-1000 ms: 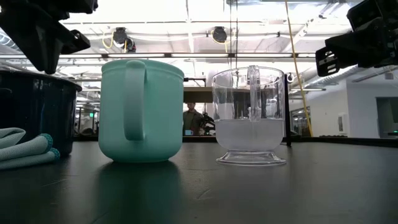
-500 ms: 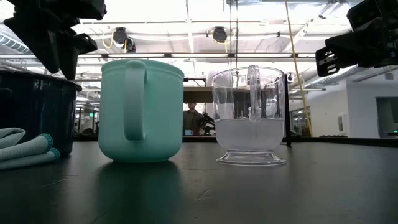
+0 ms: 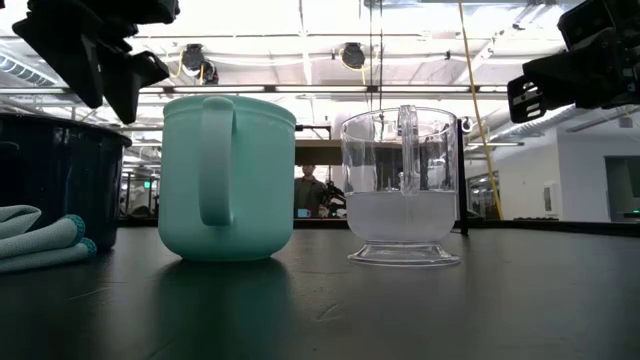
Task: Stack small to large cups/mugs on shelf
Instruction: Put the dark blue mug on the shelf
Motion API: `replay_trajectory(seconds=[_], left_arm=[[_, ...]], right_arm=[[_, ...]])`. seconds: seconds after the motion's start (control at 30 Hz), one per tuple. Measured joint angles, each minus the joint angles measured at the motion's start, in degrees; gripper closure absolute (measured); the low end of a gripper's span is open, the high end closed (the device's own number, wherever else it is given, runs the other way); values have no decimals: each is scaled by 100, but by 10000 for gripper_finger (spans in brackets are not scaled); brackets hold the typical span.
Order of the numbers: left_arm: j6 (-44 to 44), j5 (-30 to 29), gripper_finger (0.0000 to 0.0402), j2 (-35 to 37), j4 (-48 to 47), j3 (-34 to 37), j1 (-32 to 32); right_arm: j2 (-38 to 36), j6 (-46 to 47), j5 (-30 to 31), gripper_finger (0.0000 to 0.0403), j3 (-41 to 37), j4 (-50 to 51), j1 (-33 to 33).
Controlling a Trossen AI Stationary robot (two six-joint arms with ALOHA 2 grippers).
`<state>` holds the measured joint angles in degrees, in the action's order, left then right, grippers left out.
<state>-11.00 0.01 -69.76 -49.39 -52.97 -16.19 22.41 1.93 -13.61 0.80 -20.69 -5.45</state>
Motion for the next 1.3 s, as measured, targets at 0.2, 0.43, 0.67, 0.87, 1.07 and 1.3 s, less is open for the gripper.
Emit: replay_trajectory(seconds=[0.2, 0.43, 0.67, 0.87, 1.07, 1.3], left_arm=[[-6, 2, 199, -37, 175, 354, 4], [-23, -15, 197, -23, 275, 616, 4], [-68, -8, 197, -20, 280, 616, 4], [-103, -33, 197, -22, 280, 621, 4], [-248, -179, 197, -26, 167, 623, 4], [-314, -185, 197, -57, 105, 625, 4]], right_arm=[[0, 0, 0, 403, 2, 0, 0], [0, 0, 0, 403, 2, -4, 0], [0, -2, 0, 403, 2, -4, 0], [0, 0, 0, 403, 1, -4, 0], [0, 0, 0, 403, 1, -4, 0], [0, 0, 0, 403, 0, -4, 0]])
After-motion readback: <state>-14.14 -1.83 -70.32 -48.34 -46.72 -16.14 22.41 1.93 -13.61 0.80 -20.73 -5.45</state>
